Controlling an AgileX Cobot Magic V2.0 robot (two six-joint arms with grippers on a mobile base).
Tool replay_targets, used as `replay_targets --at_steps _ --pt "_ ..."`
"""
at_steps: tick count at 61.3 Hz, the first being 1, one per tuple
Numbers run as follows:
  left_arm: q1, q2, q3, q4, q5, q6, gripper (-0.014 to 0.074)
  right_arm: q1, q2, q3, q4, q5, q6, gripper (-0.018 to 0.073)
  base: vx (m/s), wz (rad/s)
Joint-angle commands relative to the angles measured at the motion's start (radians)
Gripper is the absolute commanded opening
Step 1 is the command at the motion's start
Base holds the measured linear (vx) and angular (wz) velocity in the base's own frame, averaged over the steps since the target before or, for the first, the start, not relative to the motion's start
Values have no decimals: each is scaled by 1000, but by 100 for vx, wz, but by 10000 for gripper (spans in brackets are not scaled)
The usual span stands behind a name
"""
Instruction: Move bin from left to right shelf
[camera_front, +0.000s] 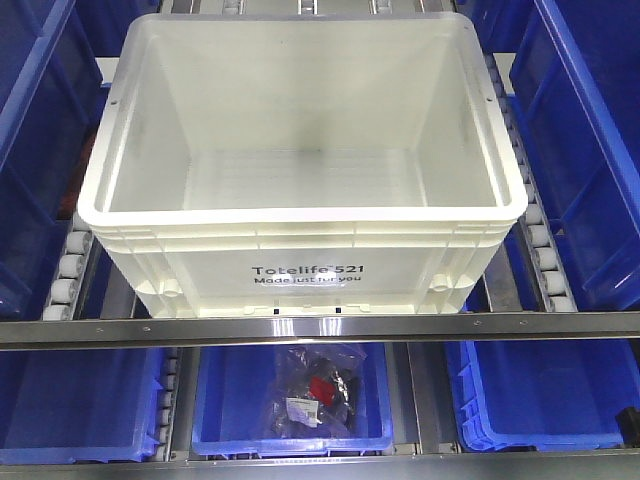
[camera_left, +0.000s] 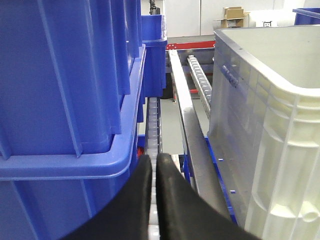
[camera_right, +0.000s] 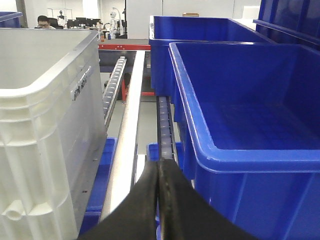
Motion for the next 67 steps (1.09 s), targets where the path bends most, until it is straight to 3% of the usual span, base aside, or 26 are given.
replay_targets --at_steps 1,67 --pt "-8 -9 -19 -9 -72 -9 1 -6 -11 16 -10 -76 -2 -8 0 0" --pt "-8 -9 -19 -9 -73 -9 1 -6 -11 16 -17 -109 -2 -8 0 0"
